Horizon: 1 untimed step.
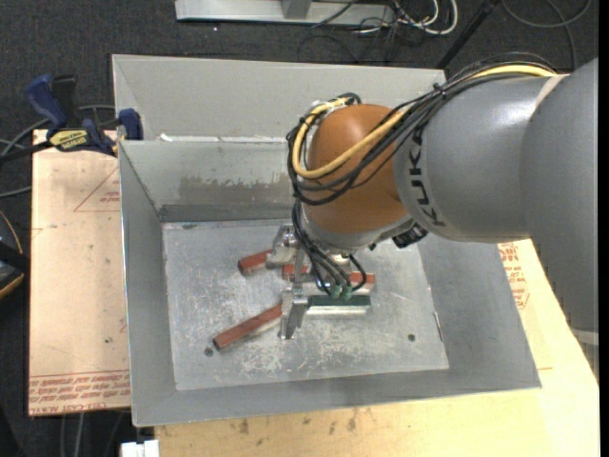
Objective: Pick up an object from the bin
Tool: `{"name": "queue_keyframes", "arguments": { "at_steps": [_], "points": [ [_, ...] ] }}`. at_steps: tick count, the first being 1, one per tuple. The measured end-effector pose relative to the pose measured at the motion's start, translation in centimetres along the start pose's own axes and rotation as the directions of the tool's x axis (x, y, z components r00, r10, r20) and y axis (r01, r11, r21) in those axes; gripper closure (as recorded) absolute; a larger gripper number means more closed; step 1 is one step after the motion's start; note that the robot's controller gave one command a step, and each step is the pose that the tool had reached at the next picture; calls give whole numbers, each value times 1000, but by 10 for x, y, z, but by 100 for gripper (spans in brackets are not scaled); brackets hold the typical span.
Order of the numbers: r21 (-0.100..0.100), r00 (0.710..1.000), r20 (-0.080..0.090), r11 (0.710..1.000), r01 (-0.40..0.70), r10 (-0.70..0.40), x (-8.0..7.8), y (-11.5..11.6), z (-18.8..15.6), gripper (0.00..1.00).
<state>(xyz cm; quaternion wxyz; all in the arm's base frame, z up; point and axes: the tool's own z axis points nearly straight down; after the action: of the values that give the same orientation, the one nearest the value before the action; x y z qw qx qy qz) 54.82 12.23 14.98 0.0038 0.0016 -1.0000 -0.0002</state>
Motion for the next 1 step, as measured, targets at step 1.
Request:
{"name": "queue_keyframes", "arguments": {
  "at_steps": [1],
  "points": [
    [0, 1000, 4, 1000, -1, 1, -1, 0, -3, 0]
  ]
}}
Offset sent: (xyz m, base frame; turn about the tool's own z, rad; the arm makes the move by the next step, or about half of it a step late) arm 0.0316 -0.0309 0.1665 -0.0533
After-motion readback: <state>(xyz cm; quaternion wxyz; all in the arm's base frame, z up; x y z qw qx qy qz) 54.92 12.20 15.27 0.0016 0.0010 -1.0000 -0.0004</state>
